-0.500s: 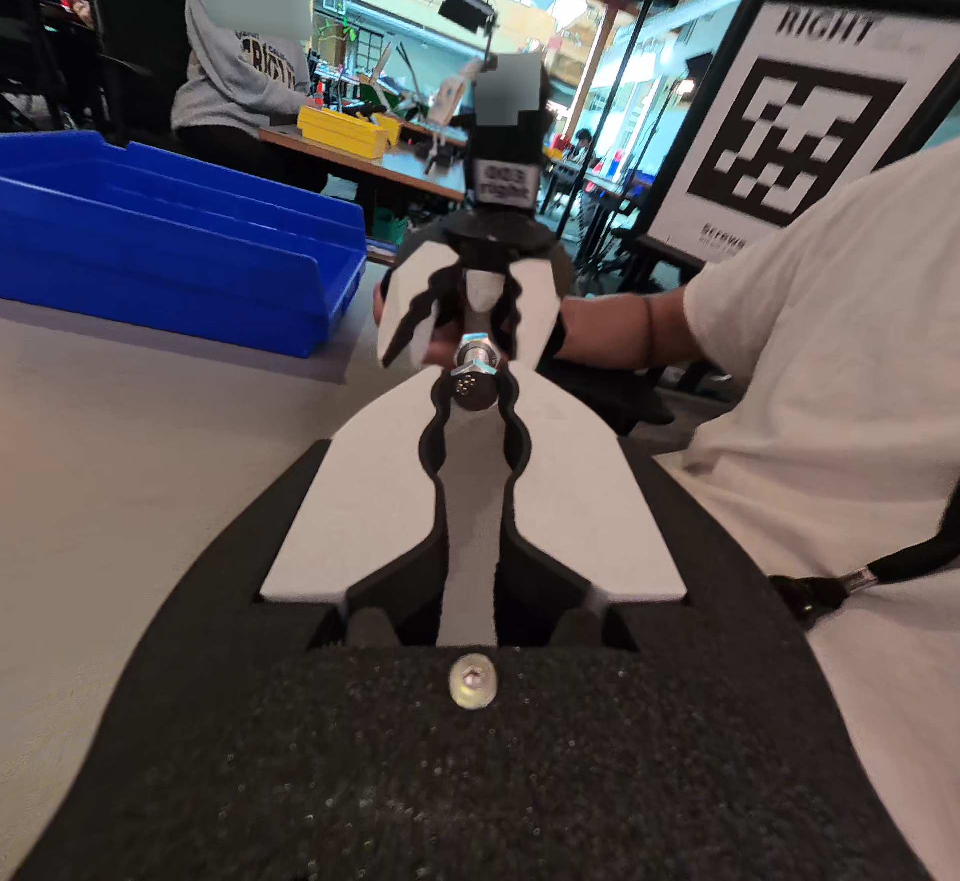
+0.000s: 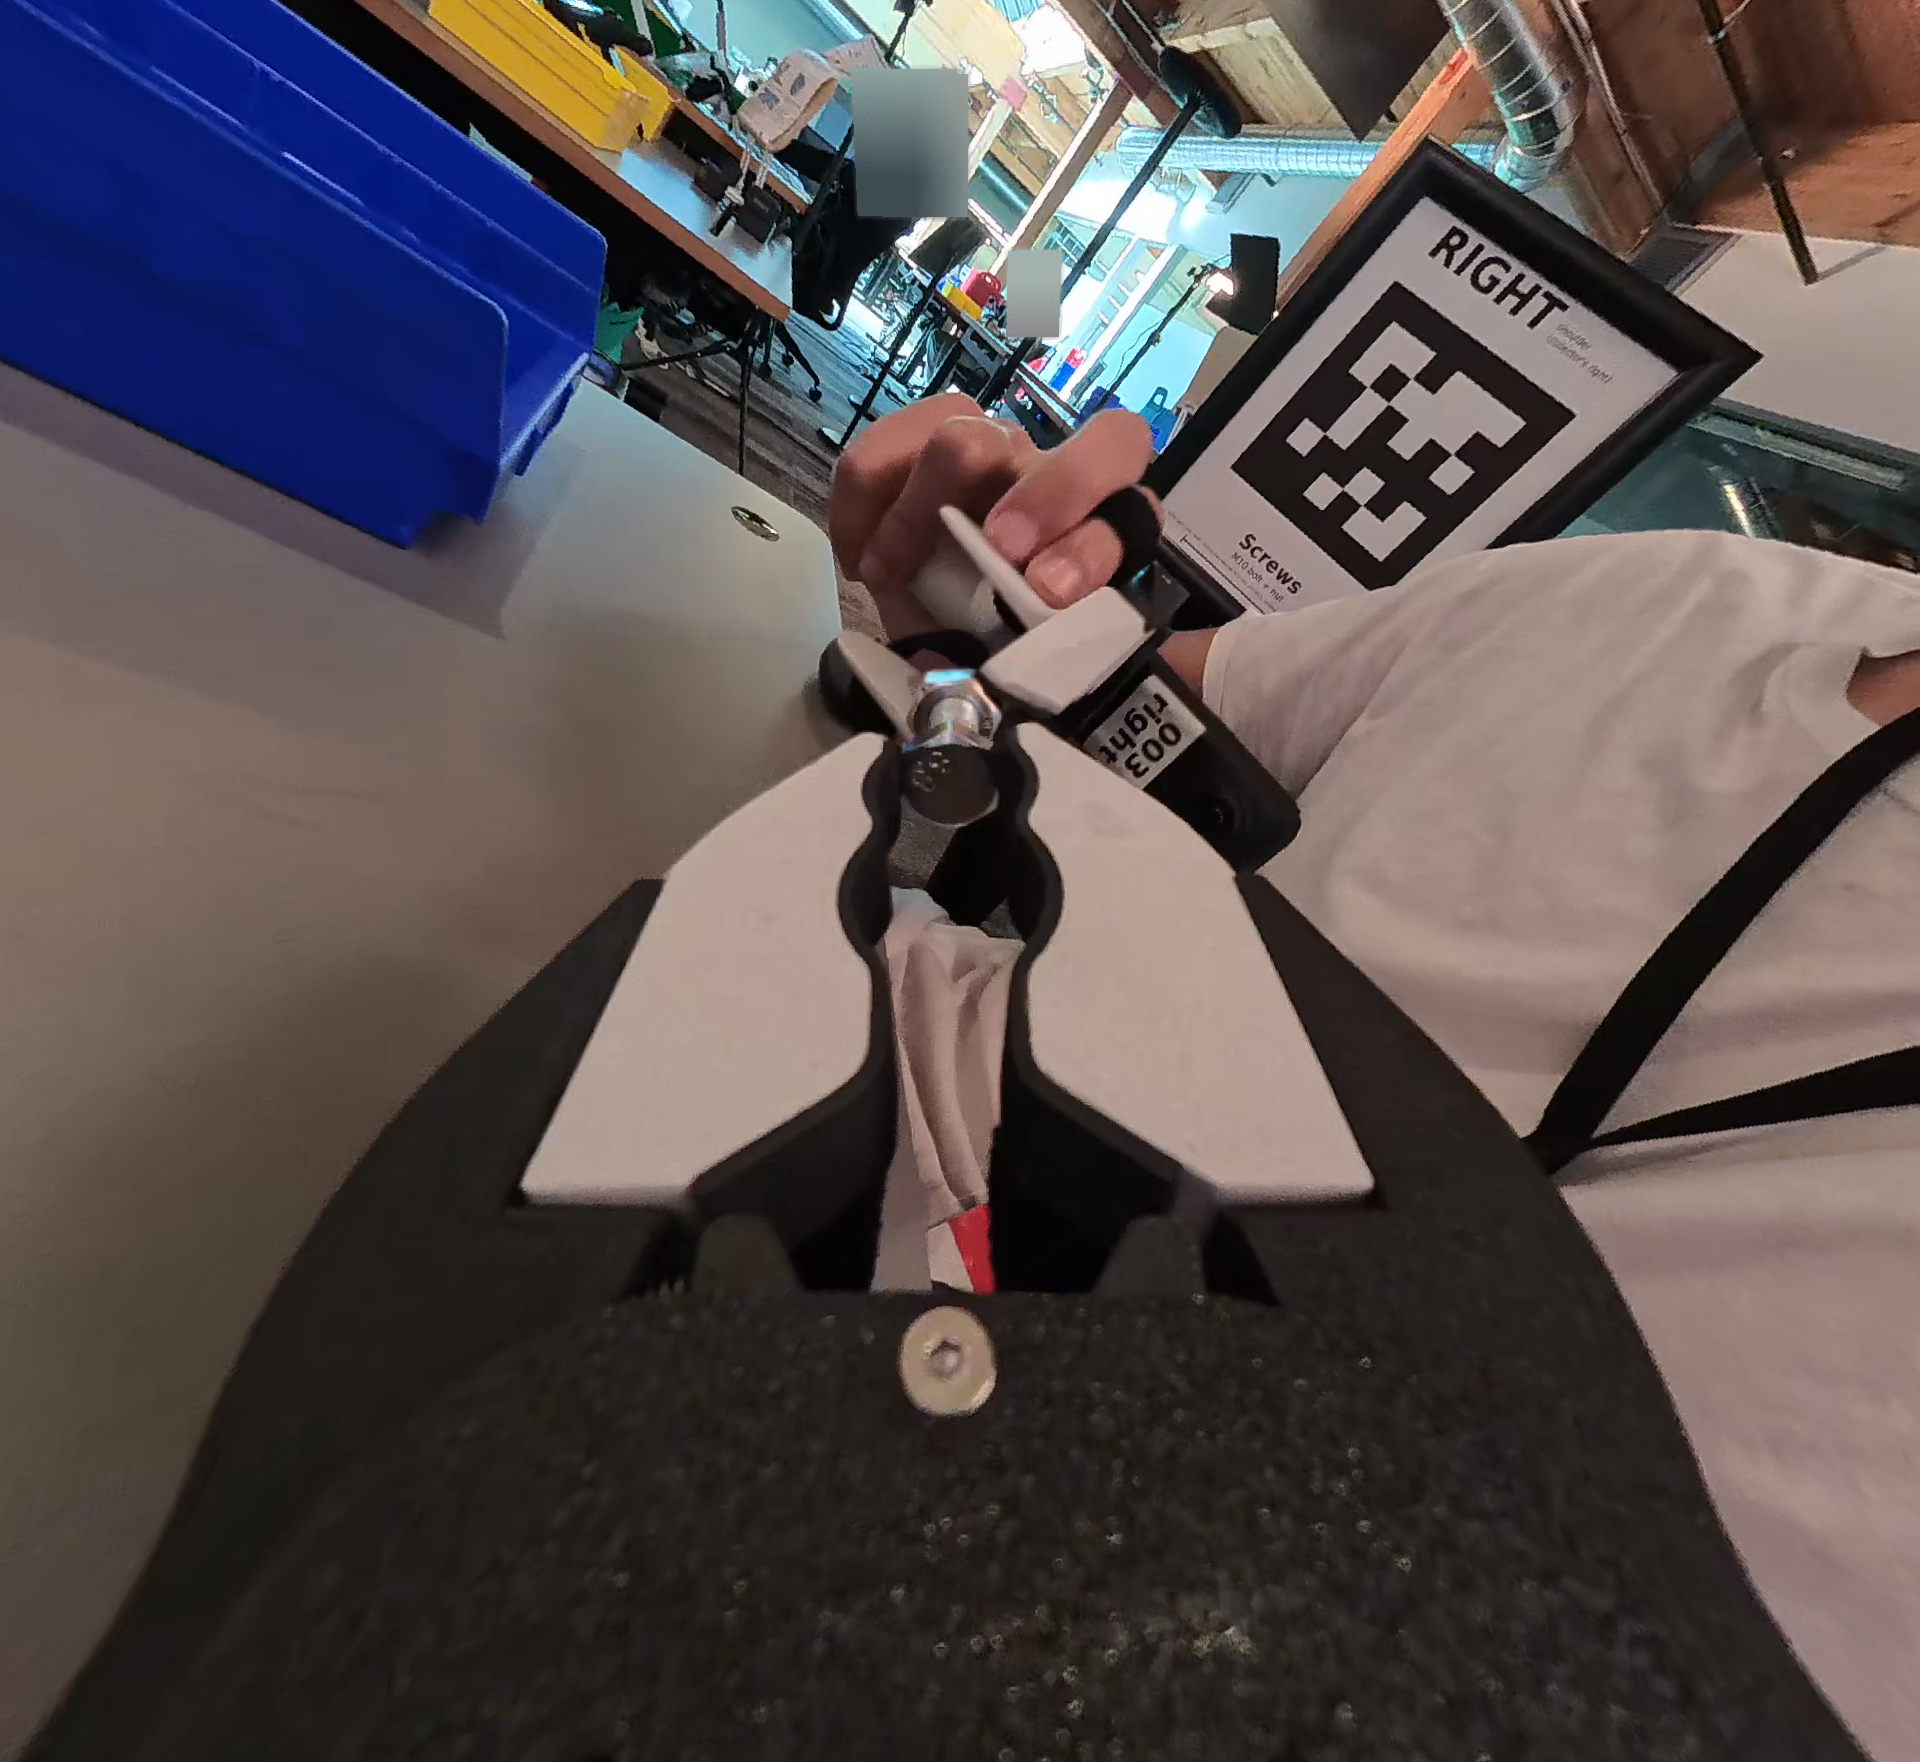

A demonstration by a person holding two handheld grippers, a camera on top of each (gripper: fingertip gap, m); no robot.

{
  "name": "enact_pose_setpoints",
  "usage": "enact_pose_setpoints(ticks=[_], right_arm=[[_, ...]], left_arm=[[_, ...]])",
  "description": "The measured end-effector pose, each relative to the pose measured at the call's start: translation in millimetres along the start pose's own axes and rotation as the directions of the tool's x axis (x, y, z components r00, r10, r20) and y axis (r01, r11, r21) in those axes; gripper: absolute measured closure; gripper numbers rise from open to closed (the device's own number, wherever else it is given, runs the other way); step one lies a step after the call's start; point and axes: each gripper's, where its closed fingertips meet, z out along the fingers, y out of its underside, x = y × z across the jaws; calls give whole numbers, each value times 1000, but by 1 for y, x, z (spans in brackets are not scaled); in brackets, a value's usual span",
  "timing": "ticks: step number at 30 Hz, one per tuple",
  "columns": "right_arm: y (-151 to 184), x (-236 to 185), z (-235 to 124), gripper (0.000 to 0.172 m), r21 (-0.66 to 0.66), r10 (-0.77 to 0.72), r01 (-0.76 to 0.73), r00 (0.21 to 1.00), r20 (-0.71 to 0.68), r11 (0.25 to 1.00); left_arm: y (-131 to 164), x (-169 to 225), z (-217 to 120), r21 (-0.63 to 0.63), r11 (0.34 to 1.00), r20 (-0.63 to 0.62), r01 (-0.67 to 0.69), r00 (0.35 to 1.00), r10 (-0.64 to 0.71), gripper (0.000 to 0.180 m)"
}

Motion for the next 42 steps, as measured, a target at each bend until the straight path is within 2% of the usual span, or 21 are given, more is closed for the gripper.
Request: enact_pose_setpoints(ticks=[3, 5, 7, 8, 9, 11, 13, 14, 16, 17, 19, 22, 25, 27, 29, 30, 32, 33, 34, 36, 42], right_arm=[[4, 2, 2, 155, -15, 57, -57, 998, 9, 998], [5, -1, 4, 155, -23, 230, -229, 971, 68, 973], [5, -4, 5, 155, -39, 494, -495, 852, 174, 868], [5, -6, 7, 155, -72, 655, -659, 718, 236, 748], [4, -7, 8, 155, -116, 794, -805, 532, 295, 582], [2, -8, 9, 155, -226, 921, -958, 82, 381, 179], [3, -3, 11, 155, -345, 840, -905, -380, 386, -251], [1, 2, 11, 155, -389, 721, -810, -577, 385, -440], [-1, 3, 12, 155, -498, 433, -555, -832, 348, -666], [0, 1, 12, 155, -536, 317, -445, -894, 318, -717], [-1, -1, 11, 155, -558, 224, -368, -924, 310, -744], [1, 1, 10, 154, -496, 396, -526, -849, 349, -691], [5, 8, 10, 135, -383, 666, -776, -629, 401, -501], [9, 7, 10, 128, -288, 847, -927, -345, 404, -241], [13, -2, 8, 126, -213, 926, -965, 68, 371, 156], [16, -8, 7, 126, -188, 901, -917, 277, 335, 352], [25, -9, 6, 126, -142, 722, -711, 655, 221, 689], [27, -6, 6, 127, -121, 568, -555, 808, 158, 823], [27, -3, 5, 130, -107, 399, -389, 912, 95, 915], [18, 0, 3, 136, -74, 189, -186, 982, 30, 980], [10, -7, 7, 138, -58, 88, -86, 996, 35, 995]], left_arm=[[1, -1, 0, -8, 1000, 9, -8, 1000, 8, 163], [2, -2, -1, -18, 999, 28, -41, 999, 41, 164], [3, -4, -2, -45, 992, 63, -116, 991, 119, 163], [3, -5, -3, -57, 985, 86, -161, 982, 166, 163], [3, -6, -4, -69, 976, 103, -204, 972, 211, 163], [1, -5, -6, -84, 953, 132, -292, 944, 301, 163], [-2, -5, -7, -95, 924, 172, -371, 908, 382, 163], [-4, -2, -7, -84, 914, 173, -398, 897, 406, 163], [-6, 1, -8, -92, 894, 184, -439, 875, 448, 163], [-5, -1, -8, -115, 882, 202, -458, 858, 472, 163], [-3, -3, -7, -129, 878, 208, -461, 853, 479, 163], [-4, -3, -6, -105, 900, 197, -423, 878, 436, 163], [-11, 1, -8, -36, 934, 165, -354, 920, 355, 163], [-15, 2, -11, 7, 955, 142, -295, 946, 291, 163], [-18, 1, -13, 42, 976, 111, -212, 972, 207, 163], [-16, 0, -13, 43, 987, 83, -156, 985, 152, 163], [-13, -8, -13, 50, 995, 82, -83, 994, 78, 163], [-12, -12, -13, 54, 997, 81, -56, 995, 52, 163], [-10, -13, -12, 50, 998, 67, -26, 998, 22, 164], [-8, -15, -11, 51, 999, 60, 12, 998, -15, 164], [-2, -7, -5, 19, 999, 5, 39, 999, -40, 164]])
